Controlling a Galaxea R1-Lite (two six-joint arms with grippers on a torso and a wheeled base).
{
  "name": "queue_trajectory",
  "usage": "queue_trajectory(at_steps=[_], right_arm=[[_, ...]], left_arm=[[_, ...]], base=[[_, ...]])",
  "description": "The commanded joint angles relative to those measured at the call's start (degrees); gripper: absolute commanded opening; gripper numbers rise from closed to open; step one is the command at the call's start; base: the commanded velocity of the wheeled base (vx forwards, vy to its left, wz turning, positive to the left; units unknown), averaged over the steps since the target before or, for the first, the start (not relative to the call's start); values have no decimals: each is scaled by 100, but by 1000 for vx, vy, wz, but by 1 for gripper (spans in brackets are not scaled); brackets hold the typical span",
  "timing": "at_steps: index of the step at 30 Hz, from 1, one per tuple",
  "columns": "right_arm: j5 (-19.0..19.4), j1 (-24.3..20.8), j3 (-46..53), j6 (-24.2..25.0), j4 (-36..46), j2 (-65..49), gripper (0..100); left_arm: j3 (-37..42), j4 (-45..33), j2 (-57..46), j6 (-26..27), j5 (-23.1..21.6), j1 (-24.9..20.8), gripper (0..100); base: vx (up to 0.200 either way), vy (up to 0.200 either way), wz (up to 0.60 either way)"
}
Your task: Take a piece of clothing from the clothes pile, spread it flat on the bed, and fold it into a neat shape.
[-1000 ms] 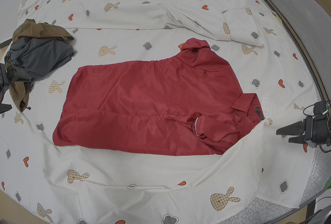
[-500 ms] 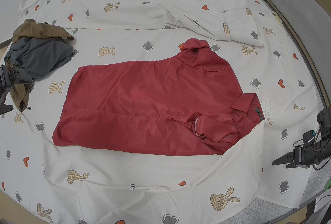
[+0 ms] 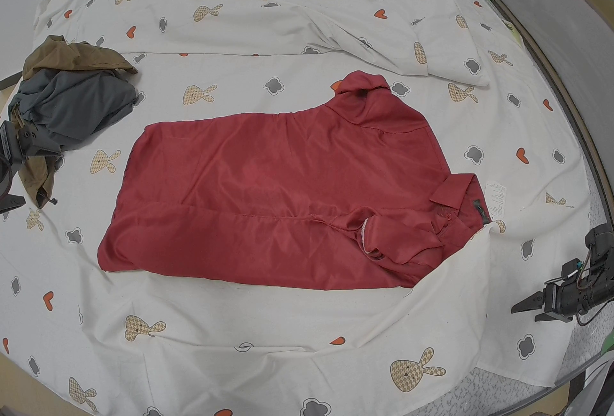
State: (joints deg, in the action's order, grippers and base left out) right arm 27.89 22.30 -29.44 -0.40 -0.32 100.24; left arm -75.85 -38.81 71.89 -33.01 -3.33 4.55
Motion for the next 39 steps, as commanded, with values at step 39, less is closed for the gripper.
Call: queue_trajectory(at_steps=[39], right_arm=[[-65,3000,-71,-1322,-1076,1375,100]], left_arm=[[0,14,124,5,-1,37,100]], base=[[0,0,0]])
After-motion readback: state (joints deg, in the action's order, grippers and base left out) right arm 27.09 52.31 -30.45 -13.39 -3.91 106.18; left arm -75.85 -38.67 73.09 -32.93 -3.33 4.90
